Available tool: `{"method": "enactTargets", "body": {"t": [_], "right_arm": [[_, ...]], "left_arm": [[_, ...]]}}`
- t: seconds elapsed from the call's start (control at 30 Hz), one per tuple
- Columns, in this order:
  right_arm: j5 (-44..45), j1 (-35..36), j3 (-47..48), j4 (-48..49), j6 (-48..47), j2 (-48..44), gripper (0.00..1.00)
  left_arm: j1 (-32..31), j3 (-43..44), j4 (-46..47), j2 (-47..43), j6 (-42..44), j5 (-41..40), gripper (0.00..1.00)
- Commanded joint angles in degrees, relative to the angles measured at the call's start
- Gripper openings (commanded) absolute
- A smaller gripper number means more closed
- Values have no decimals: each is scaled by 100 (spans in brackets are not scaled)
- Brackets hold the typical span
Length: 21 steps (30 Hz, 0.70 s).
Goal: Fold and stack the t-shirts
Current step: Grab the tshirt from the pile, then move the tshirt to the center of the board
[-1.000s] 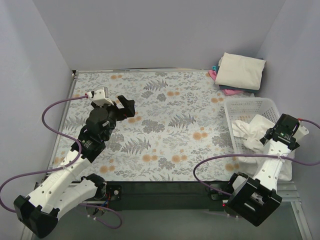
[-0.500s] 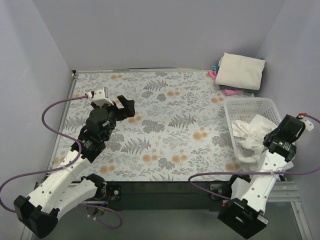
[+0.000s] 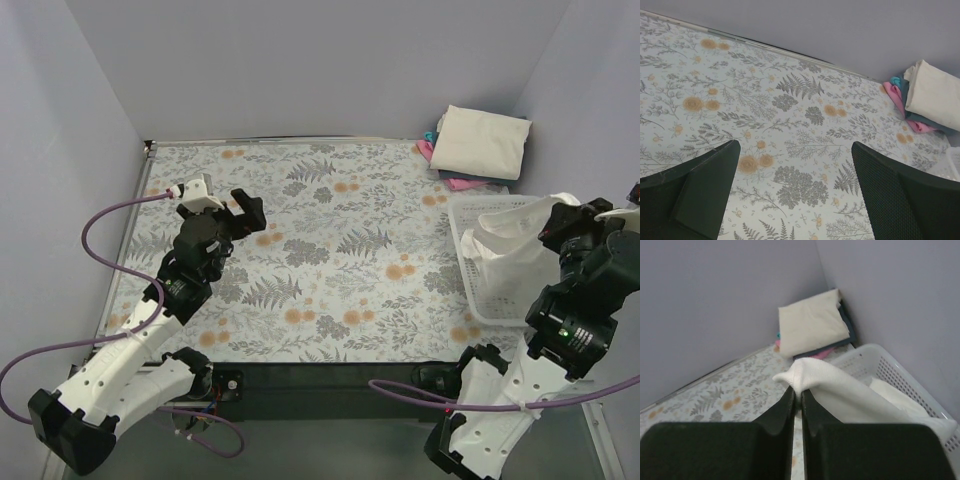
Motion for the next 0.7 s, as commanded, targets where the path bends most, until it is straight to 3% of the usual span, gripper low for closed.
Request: {"method": "enactTargets", "body": {"t": [0.0, 0.13, 0.43, 0.57, 0.67], "right_arm": [[-1278, -15, 559, 1001, 467, 196, 1], [-1981, -24, 1024, 1431, 679, 705, 1], [-2141, 55, 1288, 2099, 520, 1654, 1], [-1440, 844, 1806, 2171, 232, 2208, 1], [84, 2904, 2702, 1671, -585, 2998, 1]], "left_arm": [[-14, -36, 94, -45, 120, -482, 87], [-14, -54, 121, -37, 164, -615, 86], [-5, -1, 173, 209, 269, -817, 86], [-5, 25, 252, 288, 278, -826, 86], [-5, 52, 252, 358, 330, -835, 86]]}}
